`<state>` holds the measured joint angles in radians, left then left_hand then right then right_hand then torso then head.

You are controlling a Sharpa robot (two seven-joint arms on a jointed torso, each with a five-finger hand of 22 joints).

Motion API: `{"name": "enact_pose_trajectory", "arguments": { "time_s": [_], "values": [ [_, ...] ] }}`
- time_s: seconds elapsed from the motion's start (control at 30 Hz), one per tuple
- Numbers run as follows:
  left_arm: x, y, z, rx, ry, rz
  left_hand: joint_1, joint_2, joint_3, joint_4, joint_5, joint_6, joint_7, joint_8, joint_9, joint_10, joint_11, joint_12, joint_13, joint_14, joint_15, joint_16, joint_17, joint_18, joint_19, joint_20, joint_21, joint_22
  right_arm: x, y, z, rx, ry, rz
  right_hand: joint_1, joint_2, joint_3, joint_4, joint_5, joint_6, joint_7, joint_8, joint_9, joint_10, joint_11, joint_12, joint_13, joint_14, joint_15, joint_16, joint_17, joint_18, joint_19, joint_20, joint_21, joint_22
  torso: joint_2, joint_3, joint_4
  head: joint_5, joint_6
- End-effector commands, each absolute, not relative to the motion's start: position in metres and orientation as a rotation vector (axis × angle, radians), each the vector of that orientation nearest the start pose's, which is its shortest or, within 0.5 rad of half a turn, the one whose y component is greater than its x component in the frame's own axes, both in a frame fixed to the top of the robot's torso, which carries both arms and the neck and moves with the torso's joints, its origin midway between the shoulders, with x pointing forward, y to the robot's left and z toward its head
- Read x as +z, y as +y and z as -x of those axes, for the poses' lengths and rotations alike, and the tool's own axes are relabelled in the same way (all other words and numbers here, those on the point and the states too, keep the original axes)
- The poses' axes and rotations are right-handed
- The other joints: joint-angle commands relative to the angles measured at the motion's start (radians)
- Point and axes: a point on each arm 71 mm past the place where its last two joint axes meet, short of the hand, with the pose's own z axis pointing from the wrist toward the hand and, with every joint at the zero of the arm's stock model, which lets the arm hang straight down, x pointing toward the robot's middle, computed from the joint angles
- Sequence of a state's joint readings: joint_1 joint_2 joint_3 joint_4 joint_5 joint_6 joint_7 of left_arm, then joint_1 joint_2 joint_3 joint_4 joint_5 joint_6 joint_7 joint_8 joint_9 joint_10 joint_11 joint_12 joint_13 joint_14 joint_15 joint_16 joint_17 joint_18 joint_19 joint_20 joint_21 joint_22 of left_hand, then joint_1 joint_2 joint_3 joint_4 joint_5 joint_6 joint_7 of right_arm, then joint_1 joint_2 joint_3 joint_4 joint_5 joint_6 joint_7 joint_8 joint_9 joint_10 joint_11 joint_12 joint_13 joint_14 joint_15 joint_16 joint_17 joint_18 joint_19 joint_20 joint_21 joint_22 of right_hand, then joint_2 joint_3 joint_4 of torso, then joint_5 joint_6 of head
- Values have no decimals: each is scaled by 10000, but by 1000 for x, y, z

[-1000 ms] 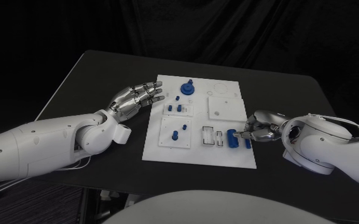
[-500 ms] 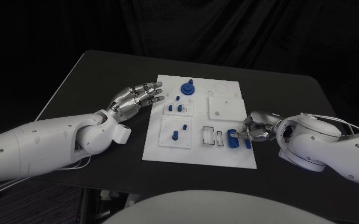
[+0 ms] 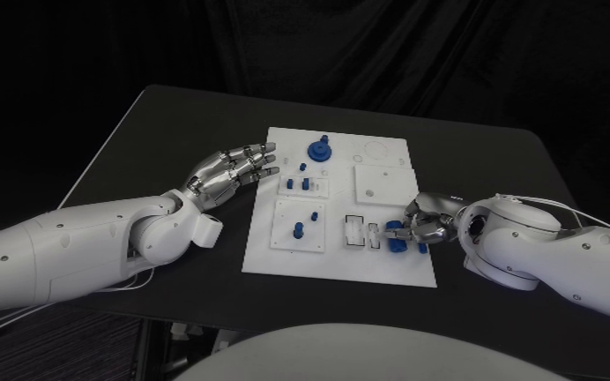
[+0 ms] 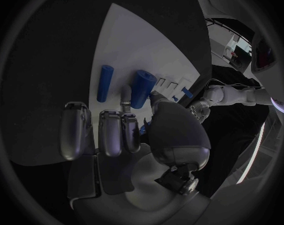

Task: Assemble the parts on the task board

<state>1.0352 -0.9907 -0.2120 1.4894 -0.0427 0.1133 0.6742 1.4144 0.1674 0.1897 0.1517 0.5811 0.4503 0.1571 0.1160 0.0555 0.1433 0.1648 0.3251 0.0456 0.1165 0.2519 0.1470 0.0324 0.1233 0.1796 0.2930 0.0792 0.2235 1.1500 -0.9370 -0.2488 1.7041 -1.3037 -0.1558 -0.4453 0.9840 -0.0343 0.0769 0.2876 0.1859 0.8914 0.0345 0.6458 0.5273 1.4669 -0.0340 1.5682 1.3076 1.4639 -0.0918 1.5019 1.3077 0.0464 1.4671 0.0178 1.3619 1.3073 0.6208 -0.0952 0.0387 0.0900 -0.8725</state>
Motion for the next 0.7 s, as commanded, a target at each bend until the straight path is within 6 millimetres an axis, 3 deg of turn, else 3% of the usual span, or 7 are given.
{"name": "enact_pose_trajectory", "arguments": {
  "time_s": [0.03, 0.2, 0.23, 0.33, 0.43, 0.47, 0.7],
  "values": [
    [-290, 275, -410, -18252, 15335, 11362, 7, 77, 54, -13, 40, 3, 27, 22, 2, 41, -3, 35, 13, 72, 15, 36, 7, -203, 57, 4, 34, -1, -289, -216, -399, 3736, 22497, -28, 82, -58, 105, -60, 105, 12, -30, -2, 65, 1039, -42, 26, 2631, 786, -72, -34, 1189, -1, 467, -76, -11, 2031, 2, 2, 4, -12, -2],
    [-294, 275, -407, -18308, 15315, 11604, 6, 89, 86, -9, 42, 2, 44, 21, 1, 42, 15, 35, 13, 72, 21, 39, 8, -208, 62, 5, 36, -1, -294, -215, -399, 3593, 22899, -10, 341, -104, 207, -170, 431, 22, -55, 39, 199, 1039, -65, 26, 2631, 793, -96, -25, 1205, -14, 478, -93, 69, 2048, 2, 0, -5, -20, -2],
    [-294, 274, -406, -18367, 15239, 11770, 7, 110, 136, -6, 52, 37, 71, 34, 6, 51, 12, 55, 16, 64, 36, 33, 6, -216, 76, 6, 41, 9, -295, -215, -399, 3551, 23004, -42, 644, -142, 347, -355, 1193, -35, -61, 35, 296, 1039, -73, 26, 2631, 788, -104, -42, 1173, -13, 470, -109, 80, 2045, 1, 0, -3, -31, -2],
    [-295, 273, -404, -18531, 15014, 12210, 12, 117, 169, -11, 55, 54, 75, 41, 9, 56, 26, 56, 16, 65, 35, 35, 7, -220, 88, 5, 46, 17, -297, -215, -399, 3452, 23333, -222, 837, -150, 494, -477, 1871, -97, -65, 4, 391, 1039, -78, 26, 2631, 779, -111, -65, 1134, -4, 449, -111, 54, 2032, -6, 1, -4, -49, -2],
    [-296, 274, -404, -18539, 14915, 12329, 16, 120, 282, -23, 1, 122, 83, 71, 19, 78, 67, 79, 20, 101, 45, 80, 17, -232, 118, 5, 60, 27, -300, -216, -400, 3407, 23609, -502, 1253, -134, 882, -795, 3057, -174, -102, -19, 518, 1039, -113, 26, 2631, 774, -140, -83, 1106, -1, 435, -134, 57, 2028, -3, 0, 3, -29, -2],
    [-296, 275, -404, -18516, 14876, 12359, 16, 120, 284, -24, 0, 127, 84, 72, 20, 79, 67, 80, 21, 102, 45, 82, 17, -232, 119, 5, 60, 28, -300, -217, -400, 3435, 23657, -660, 1464, -131, 1146, -974, 3833, -175, -141, 52, 643, 1039, -148, 26, 2631, 775, -170, -82, 1110, 3, 428, -157, 53, 2024, -4, 0, -1, -32, -2],
    [-297, 277, -404, -18444, 14842, 12433, 18, 117, 301, -29, -1, 138, 85, 77, 21, 88, 67, 93, 23, 105, 47, 85, 18, -234, 131, 5, 65, 38, -296, -217, -402, 4292, 23040, -1652, 1554, -285, 1842, -1322, 4940, -381, -213, 483, 1294, 1039, -213, 26, 2631, 778, -222, -86, 1110, -1, 424, -211, 95, 2028, -12, -1, 8, 3, -2]
  ]
}}
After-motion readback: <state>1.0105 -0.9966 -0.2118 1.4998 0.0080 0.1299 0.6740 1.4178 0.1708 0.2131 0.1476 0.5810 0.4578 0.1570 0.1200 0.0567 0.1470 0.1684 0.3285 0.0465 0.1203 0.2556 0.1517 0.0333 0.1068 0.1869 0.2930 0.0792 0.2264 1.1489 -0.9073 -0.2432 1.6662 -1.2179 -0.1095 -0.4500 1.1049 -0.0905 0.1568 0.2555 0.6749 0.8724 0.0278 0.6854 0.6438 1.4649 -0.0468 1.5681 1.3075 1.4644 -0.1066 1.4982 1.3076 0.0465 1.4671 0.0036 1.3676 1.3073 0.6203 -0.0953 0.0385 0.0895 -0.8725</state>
